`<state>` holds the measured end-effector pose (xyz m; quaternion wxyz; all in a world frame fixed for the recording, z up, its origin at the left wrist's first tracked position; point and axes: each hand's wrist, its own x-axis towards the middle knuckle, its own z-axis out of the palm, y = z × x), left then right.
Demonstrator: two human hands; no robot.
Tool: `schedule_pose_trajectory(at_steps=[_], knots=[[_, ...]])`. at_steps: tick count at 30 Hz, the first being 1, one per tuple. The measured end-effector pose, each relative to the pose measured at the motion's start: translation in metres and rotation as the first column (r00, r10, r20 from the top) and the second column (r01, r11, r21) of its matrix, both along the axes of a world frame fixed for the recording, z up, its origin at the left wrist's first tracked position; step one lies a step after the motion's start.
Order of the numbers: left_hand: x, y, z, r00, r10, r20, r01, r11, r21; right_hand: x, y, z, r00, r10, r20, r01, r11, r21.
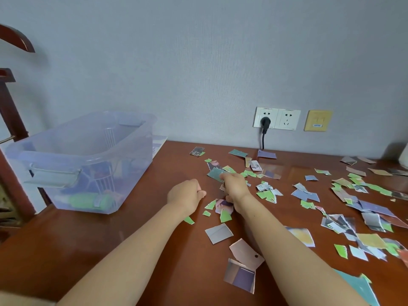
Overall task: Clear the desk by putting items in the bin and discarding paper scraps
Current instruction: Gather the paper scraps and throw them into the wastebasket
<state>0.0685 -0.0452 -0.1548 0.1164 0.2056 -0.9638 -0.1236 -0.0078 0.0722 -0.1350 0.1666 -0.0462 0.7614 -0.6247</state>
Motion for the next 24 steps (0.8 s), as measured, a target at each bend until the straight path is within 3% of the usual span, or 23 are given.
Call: schedule_pose_trajectory(at_steps=[3, 6, 9, 14, 16, 19, 22, 24], knots=[[0.004, 0.004, -0.001, 1.0, -0.003, -0.01, 0.003, 0.999, -0.054, 0.004, 0.002, 0.008, 0.991, -0.007, 0.13, 0.018, 0.996, -0.085], [0.007, 0.006, -0.001, 0.999, -0.009, -0.043, 0.009, 1.0, -0.006, 0.006, 0.007, 0.01, 0.972, 0.035, 0.23, 0.011, 0.98, -0.197], [0.011, 0.002, 0.003, 0.994, 0.04, -0.102, -0.021, 0.983, 0.184, 0.011, 0.014, 0.011, 0.954, 0.097, 0.283, -0.021, 0.965, -0.261], [0.015, 0.009, 0.013, 0.96, 0.131, -0.246, 0.026, 0.838, 0.546, 0.021, 0.023, 0.018, 0.954, 0.109, 0.28, -0.036, 0.966, -0.255], [0.013, 0.015, 0.015, 0.94, 0.165, -0.298, 0.099, 0.705, 0.702, 0.02, 0.026, 0.016, 0.963, 0.093, 0.251, -0.031, 0.97, -0.24], [0.009, 0.023, 0.023, 0.93, 0.266, -0.255, 0.142, 0.38, 0.914, 0.017, 0.032, 0.014, 0.963, 0.093, 0.253, -0.039, 0.977, -0.209], [0.008, 0.027, 0.03, 0.932, 0.347, -0.11, 0.099, 0.047, 0.994, 0.016, 0.04, 0.014, 0.961, 0.098, 0.259, -0.052, 0.983, -0.178], [0.009, 0.029, 0.032, 0.937, 0.347, -0.043, 0.086, -0.11, 0.99, 0.016, 0.044, 0.014, 0.962, 0.108, 0.252, -0.072, 0.986, -0.149]])
